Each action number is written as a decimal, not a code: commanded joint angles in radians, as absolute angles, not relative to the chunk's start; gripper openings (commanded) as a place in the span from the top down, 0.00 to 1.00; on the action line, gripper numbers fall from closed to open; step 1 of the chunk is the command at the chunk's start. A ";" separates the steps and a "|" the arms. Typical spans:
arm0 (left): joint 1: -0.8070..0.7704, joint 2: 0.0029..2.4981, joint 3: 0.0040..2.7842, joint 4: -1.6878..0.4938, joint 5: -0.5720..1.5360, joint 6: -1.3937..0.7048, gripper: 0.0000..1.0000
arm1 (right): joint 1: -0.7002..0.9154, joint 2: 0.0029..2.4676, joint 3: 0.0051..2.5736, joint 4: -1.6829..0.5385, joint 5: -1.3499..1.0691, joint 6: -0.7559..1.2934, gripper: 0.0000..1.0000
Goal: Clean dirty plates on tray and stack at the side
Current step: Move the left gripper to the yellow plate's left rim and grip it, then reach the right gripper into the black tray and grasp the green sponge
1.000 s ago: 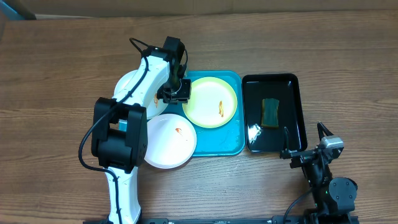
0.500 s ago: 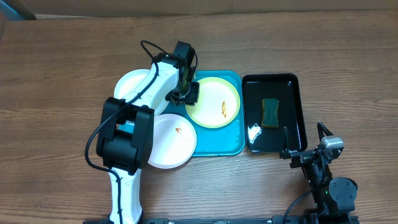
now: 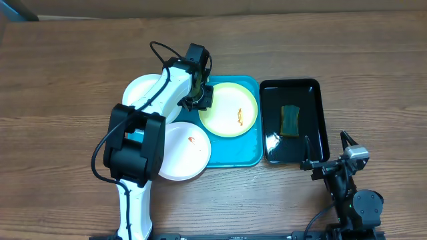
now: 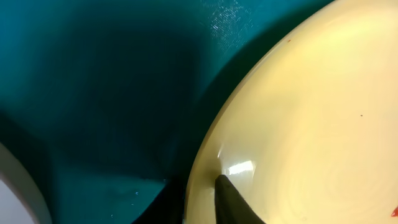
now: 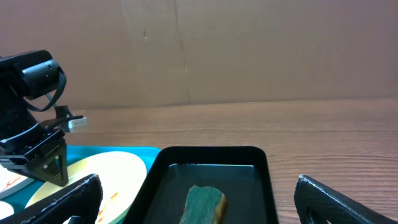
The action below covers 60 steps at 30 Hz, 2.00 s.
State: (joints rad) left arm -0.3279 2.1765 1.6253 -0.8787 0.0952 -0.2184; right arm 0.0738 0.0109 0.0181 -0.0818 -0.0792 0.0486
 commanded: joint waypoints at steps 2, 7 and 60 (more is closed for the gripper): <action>-0.332 2.191 1.623 -0.883 0.085 -0.226 0.88 | 0.078 0.003 0.012 -0.078 -0.125 0.053 0.00; -0.332 2.191 1.623 -0.886 0.085 -0.228 0.96 | 0.078 0.004 0.135 -0.220 0.005 0.052 0.00; -0.263 2.190 1.626 -0.937 0.105 -0.318 0.73 | 0.165 1.809 1.004 -0.743 -0.147 0.187 0.88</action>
State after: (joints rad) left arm -0.2554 2.1773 1.6283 -0.9382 0.1146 -0.3157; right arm 0.1635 1.8111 1.0714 -0.7933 -0.1528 0.1879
